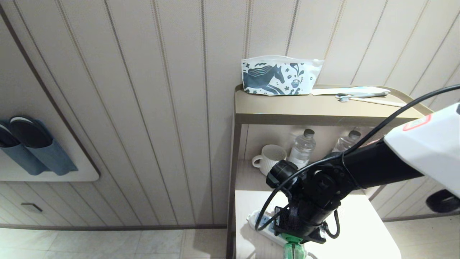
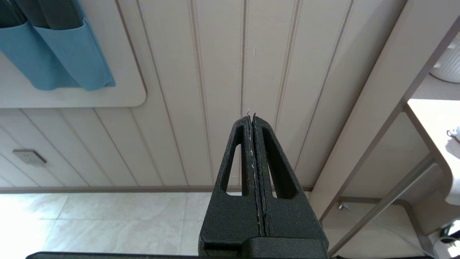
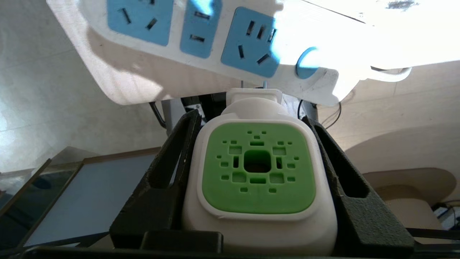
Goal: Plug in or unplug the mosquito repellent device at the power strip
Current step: Insert the plug into the socket
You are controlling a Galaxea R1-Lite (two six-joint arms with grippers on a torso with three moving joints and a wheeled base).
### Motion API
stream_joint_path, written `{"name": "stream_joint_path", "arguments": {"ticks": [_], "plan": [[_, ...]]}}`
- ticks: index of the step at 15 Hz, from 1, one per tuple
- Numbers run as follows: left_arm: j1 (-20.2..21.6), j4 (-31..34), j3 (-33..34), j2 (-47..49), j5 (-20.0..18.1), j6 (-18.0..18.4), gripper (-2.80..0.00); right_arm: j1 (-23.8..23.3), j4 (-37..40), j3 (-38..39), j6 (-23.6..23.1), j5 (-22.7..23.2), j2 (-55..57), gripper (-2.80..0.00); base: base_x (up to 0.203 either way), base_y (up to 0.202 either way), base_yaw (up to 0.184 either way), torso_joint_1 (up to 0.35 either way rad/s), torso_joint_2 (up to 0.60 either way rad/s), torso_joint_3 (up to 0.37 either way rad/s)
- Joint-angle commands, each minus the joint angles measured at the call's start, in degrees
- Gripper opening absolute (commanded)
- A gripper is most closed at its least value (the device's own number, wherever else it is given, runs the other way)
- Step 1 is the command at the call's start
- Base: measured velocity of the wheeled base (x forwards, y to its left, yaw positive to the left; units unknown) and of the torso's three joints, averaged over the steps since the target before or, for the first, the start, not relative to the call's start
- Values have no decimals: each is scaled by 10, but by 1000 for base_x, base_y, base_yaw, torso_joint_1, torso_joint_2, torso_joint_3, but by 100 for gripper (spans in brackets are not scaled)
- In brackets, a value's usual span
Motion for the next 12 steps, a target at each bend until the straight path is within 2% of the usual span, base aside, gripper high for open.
{"name": "stream_joint_path", "arguments": {"ticks": [1,6,9,12], "plan": [[0,0,0,0,0,0,-280,-7,2,-13,2,8,10,-280,0,0,0,0,0,0],[0,0,0,0,0,0,-280,-27,2,-28,-21,8,-4,-280,0,0,0,0,0,0],[0,0,0,0,0,0,-280,-54,2,-35,-20,10,-2,-280,0,0,0,0,0,0],[0,0,0,0,0,0,-280,-53,2,-22,-16,10,17,-280,0,0,0,0,0,0]]}}
